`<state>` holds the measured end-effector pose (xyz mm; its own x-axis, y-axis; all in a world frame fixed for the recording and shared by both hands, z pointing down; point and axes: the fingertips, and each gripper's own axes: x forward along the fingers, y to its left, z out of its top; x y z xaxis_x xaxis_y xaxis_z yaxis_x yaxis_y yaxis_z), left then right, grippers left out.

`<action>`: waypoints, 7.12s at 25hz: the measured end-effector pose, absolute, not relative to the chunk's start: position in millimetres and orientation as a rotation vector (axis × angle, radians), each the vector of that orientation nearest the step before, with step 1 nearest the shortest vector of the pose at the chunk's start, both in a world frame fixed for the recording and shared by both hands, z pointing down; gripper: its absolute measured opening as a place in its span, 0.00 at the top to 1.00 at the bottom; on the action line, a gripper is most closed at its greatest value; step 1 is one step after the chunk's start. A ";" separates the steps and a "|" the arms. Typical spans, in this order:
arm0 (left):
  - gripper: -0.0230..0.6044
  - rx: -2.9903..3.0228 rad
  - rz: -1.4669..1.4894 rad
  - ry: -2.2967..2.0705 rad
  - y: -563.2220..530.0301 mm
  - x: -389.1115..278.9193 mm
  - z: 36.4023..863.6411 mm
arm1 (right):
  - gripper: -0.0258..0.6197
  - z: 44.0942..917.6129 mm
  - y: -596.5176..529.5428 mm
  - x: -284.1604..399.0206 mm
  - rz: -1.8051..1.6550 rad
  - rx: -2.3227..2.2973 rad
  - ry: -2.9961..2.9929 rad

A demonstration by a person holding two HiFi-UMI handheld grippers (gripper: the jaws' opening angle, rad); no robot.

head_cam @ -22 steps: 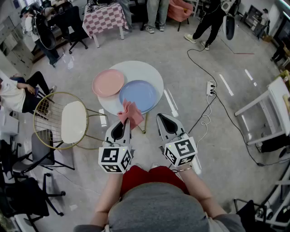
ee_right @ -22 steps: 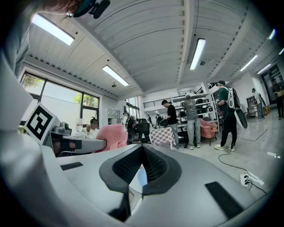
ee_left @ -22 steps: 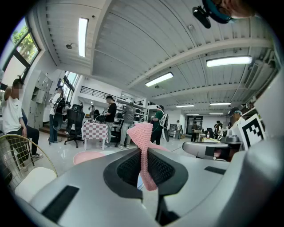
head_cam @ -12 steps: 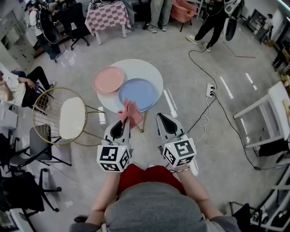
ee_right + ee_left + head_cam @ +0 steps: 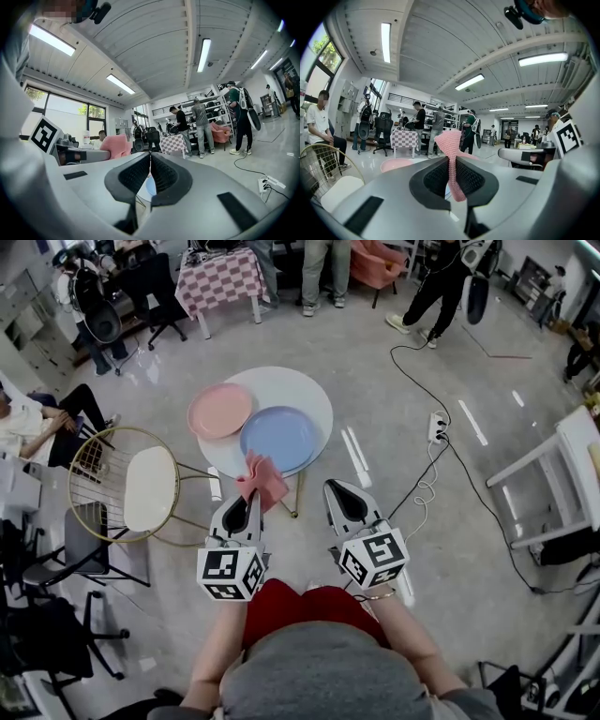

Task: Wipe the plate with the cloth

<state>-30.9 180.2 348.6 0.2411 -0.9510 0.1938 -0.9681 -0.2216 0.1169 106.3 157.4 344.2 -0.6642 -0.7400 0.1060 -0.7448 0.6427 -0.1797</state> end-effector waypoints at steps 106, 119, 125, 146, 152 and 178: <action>0.91 1.719 1.007 -1.384 -133.9 -106.3 634.2 | 0.91 488.0 -141.4 34.0 0.813 1.309 -2.454; 0.91 1.658 0.998 -1.469 -118.0 -147.0 618.9 | 0.91 487.6 -134.6 -2.2 0.801 1.186 -2.495; 0.91 1.686 0.969 -1.465 -108.5 -161.3 611.6 | 0.91 487.6 -130.4 -11.7 0.798 1.191 -2.497; 0.91 2.210 0.650 -0.912 -110.6 -13.4 564.0 | 0.91 476.0 -92.9 106.6 0.810 1.758 -2.267; 0.91 2.243 0.747 -0.723 -89.3 28.0 576.8 | 0.91 476.8 -68.9 132.4 0.838 1.886 -2.178; 0.91 1.905 0.947 -0.909 -65.7 -42.9 630.1 | 0.91 483.3 -102.7 66.3 0.825 1.523 -2.359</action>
